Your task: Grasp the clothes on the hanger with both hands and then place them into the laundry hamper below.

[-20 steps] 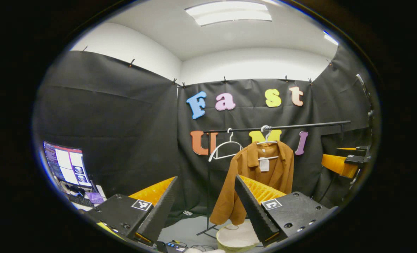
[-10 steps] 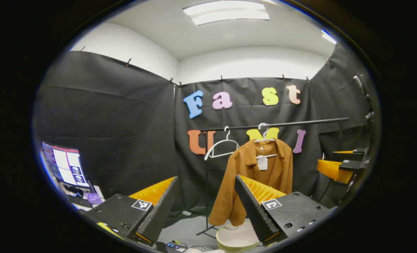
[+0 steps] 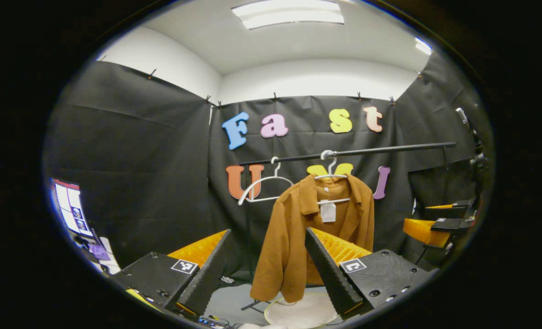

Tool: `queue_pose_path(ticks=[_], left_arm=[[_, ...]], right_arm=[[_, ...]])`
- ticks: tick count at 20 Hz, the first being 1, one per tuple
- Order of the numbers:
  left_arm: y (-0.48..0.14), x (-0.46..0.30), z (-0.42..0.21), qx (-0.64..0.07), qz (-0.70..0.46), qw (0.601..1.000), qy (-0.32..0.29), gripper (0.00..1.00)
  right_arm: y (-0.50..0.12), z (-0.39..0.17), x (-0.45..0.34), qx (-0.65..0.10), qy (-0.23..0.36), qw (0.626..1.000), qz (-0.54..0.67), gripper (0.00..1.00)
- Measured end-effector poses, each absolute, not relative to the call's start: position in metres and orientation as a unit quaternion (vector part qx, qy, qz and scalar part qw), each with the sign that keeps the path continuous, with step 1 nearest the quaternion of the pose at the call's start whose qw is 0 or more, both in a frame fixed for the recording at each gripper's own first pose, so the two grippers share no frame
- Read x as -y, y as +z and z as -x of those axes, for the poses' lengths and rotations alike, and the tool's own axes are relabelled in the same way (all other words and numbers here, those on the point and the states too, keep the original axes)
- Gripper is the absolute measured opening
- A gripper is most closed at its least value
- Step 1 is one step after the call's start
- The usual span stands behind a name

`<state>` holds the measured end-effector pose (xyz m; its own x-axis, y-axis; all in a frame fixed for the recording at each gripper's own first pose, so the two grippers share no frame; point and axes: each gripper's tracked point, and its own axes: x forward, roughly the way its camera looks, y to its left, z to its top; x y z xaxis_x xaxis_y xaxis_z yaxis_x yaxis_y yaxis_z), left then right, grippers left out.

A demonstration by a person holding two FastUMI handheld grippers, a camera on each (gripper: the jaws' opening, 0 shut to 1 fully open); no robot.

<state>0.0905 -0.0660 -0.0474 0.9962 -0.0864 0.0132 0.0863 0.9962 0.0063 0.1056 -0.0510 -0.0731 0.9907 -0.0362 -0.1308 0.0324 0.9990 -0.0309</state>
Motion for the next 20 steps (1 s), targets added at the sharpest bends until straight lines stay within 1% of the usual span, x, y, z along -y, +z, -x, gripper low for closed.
queue_pose_path(ticks=[4,5,7,8,10,15,16,17,18,19,20], left_arm=[[-0.073,0.119,-0.147,0.0,0.013,0.998,-0.068,0.98],[-0.077,0.132,-0.162,-0.002,0.022,0.997,-0.073,1.0],[-0.085,0.151,-0.195,-0.003,0.031,0.996,-0.078,0.98],[-0.088,0.16,-0.212,-0.006,0.037,0.996,-0.079,1.0],[-0.093,0.176,-0.245,-0.01,0.045,0.996,-0.08,1.0],[-0.088,0.192,-0.311,0.005,0.021,0.999,-0.05,1.0],[-0.09,0.191,-0.323,0.005,0.013,0.999,-0.038,0.98],[-0.092,0.189,-0.332,0.005,0.008,1.0,-0.022,1.0],[-0.095,0.185,-0.341,0.004,0.005,1.0,-0.009,1.0],[-0.099,0.182,-0.348,0.001,0.001,1.0,0.004,0.93],[-0.102,0.178,-0.354,-0.001,-0.005,1.0,0.013,1.0]], right_arm=[[-0.088,-0.173,0.076,-0.07,-0.01,0.997,0.007,1.0],[-0.091,-0.193,0.082,-0.071,-0.007,0.997,0.008,1.0],[-0.095,-0.23,0.093,-0.071,0.001,0.997,0.013,1.0],[-0.096,-0.249,0.098,-0.071,0.003,0.997,0.017,1.0],[-0.1,-0.284,0.104,-0.074,0.01,0.997,0.015,1.0],[-0.101,-0.349,0.102,-0.071,0.037,0.997,0.007,1.0],[-0.103,-0.358,0.103,-0.072,0.034,0.997,0.01,1.0],[-0.105,-0.365,0.107,-0.075,0.028,0.997,0.012,1.0],[-0.106,-0.372,0.109,-0.075,0.023,0.997,0.009,1.0],[-0.106,-0.377,0.108,-0.075,0.025,0.997,0.001,1.0],[-0.107,-0.383,0.105,-0.076,0.026,0.997,-0.007,1.0]])
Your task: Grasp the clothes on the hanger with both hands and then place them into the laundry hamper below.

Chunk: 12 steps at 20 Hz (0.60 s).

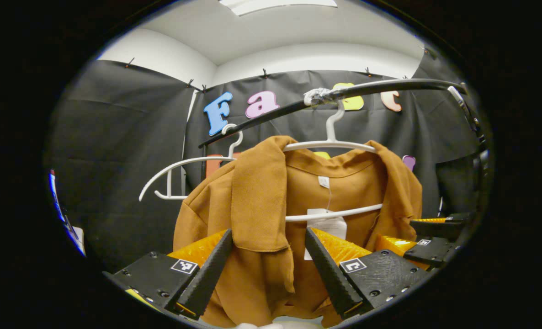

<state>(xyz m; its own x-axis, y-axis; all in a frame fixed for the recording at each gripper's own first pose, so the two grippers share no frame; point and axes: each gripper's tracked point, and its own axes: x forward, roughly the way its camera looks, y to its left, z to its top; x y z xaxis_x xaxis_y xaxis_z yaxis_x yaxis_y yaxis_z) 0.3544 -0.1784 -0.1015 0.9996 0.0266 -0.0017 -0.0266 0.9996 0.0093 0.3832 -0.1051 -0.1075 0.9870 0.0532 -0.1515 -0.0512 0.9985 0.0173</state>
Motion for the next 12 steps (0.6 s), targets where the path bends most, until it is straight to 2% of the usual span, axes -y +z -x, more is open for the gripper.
queue_pose_path(ticks=[6,7,8,10,11,12], left_arm=[[-0.112,0.165,-0.362,0.001,-0.038,0.998,0.045,0.99],[-0.114,0.162,-0.364,-0.001,-0.041,0.998,0.049,0.94],[-0.116,0.161,-0.365,-0.004,-0.045,0.998,0.052,0.83],[-0.12,0.159,-0.367,-0.008,-0.045,0.998,0.054,0.75],[-0.121,0.157,-0.366,-0.01,-0.044,0.997,0.055,0.75],[-0.123,0.158,-0.368,-0.017,-0.045,0.998,0.05,0.67]], right_arm=[[-0.112,-0.408,0.088,-0.072,0.052,0.996,-0.008,1.0],[-0.11,-0.411,0.092,-0.068,0.055,0.996,-0.01,0.89],[-0.11,-0.414,0.099,-0.066,0.051,0.996,-0.013,0.83],[-0.108,-0.416,0.111,-0.061,0.047,0.997,-0.024,0.57],[-0.108,-0.416,0.116,-0.059,0.048,0.997,-0.026,0.43],[-0.11,-0.414,0.12,-0.059,0.048,0.997,-0.027,0.31]])
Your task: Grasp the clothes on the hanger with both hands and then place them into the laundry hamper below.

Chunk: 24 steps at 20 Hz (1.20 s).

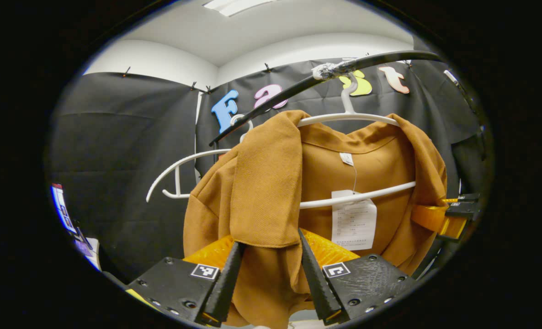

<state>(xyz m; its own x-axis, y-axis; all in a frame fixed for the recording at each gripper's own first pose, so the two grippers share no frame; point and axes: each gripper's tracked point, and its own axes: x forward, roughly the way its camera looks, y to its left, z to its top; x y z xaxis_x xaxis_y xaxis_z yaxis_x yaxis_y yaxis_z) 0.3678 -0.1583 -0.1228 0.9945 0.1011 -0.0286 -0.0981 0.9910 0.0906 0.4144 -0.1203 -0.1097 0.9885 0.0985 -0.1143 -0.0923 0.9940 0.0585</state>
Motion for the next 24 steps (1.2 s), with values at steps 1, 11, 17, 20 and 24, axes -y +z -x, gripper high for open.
queue_pose_path(ticks=[1,11,17,20,24], left_arm=[[-0.125,0.158,-0.367,-0.022,-0.042,0.998,0.044,0.65],[-0.126,0.14,-0.36,-0.045,0.003,0.999,0.009,0.04],[-0.118,0.139,-0.36,-0.052,0.029,0.998,-0.008,0.0],[-0.106,0.126,-0.353,-0.047,0.03,0.998,-0.002,0.05],[-0.07,0.113,-0.348,-0.021,0.037,0.999,0.001,0.0]], right_arm=[[-0.109,-0.413,0.122,-0.061,0.059,0.996,-0.03,0.19],[-0.109,-0.408,0.113,-0.098,0.21,0.958,-0.167,0.04],[-0.091,-0.391,0.102,-0.092,0.342,0.885,-0.303,0.04],[-0.083,-0.382,0.101,-0.082,0.383,0.86,-0.328,0.03],[-0.054,-0.362,0.102,-0.052,0.427,0.835,-0.344,0.03]])
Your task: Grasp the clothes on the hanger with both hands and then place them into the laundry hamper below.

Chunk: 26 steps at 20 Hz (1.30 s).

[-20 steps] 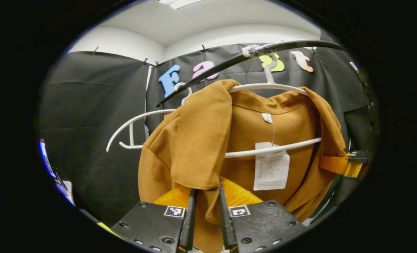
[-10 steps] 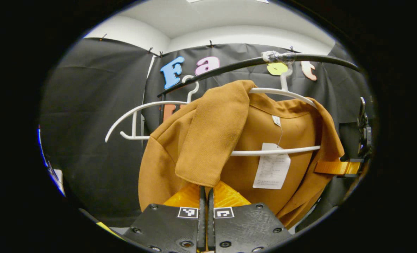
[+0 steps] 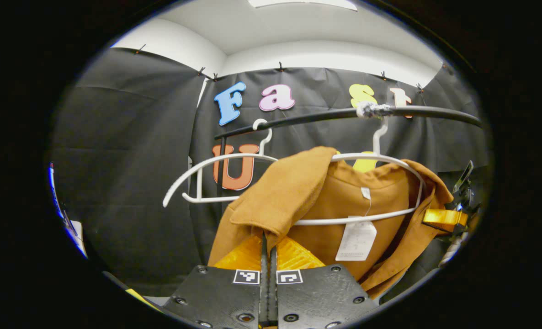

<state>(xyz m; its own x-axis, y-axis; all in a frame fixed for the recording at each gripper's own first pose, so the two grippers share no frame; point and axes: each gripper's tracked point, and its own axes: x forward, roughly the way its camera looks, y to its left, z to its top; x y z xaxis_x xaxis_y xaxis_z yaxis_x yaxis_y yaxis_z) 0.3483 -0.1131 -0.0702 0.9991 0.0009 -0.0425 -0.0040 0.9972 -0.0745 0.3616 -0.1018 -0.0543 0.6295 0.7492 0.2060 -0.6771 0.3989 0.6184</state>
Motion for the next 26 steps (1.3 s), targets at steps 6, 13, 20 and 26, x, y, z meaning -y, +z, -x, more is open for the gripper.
queue_pose_path(ticks=[6,13,20,26], left_arm=[[-0.028,0.083,-0.349,0.013,0.038,0.999,0.018,0.05],[-0.023,0.059,-0.354,0.01,0.045,0.999,0.026,0.0],[-0.05,0.057,-0.36,-0.02,0.058,0.998,0.028,0.0],[-0.029,0.053,-0.374,-0.007,0.065,0.998,0.024,0.0]], right_arm=[[-0.011,-0.368,0.115,-0.006,0.446,0.798,-0.405,0.03],[-0.009,-0.387,0.161,0.013,0.382,0.824,-0.417,0.03],[-0.029,-0.4,0.179,0.002,0.322,0.845,-0.428,0.03],[0.001,-0.411,0.185,0.031,0.322,0.838,-0.44,0.03]])
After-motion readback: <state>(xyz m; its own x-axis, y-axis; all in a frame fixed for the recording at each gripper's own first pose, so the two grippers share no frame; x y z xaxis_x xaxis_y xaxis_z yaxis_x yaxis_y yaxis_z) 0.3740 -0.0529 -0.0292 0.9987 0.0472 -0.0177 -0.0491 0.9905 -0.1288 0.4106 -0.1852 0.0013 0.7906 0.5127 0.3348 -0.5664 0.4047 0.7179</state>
